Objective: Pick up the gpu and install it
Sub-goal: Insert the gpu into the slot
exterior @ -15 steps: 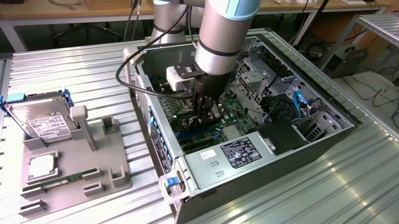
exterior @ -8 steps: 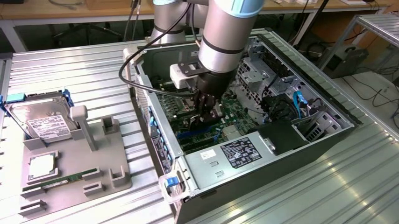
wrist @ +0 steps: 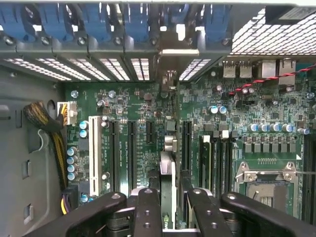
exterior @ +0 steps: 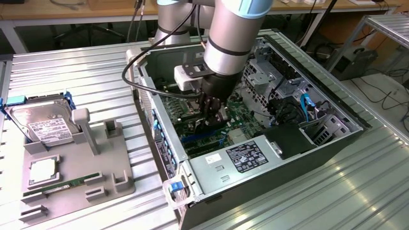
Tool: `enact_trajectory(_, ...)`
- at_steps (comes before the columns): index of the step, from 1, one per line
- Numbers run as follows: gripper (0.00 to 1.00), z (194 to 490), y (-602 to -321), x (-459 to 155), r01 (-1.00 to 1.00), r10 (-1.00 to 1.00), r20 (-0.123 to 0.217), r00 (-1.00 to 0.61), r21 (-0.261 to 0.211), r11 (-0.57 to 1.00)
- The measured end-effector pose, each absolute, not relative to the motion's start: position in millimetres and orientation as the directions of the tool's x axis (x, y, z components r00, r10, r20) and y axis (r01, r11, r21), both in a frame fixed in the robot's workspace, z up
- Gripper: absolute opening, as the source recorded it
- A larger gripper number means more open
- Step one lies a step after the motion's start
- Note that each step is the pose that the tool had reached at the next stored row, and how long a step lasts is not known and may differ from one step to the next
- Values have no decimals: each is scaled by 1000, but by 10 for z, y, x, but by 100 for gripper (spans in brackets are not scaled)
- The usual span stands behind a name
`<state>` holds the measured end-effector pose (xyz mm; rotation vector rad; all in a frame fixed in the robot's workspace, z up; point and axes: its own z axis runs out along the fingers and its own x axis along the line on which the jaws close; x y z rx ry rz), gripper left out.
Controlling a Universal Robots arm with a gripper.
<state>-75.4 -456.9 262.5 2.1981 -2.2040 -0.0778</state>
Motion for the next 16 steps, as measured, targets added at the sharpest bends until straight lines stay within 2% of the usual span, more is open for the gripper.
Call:
enact_trajectory(5, 26, 2622, -4569, -760, -996, -1000, -16, -4, 86, 2)
enact_trajectory(16, 26, 2550, -4569, -758, -996, -1000, -15, -4, 90, 2)
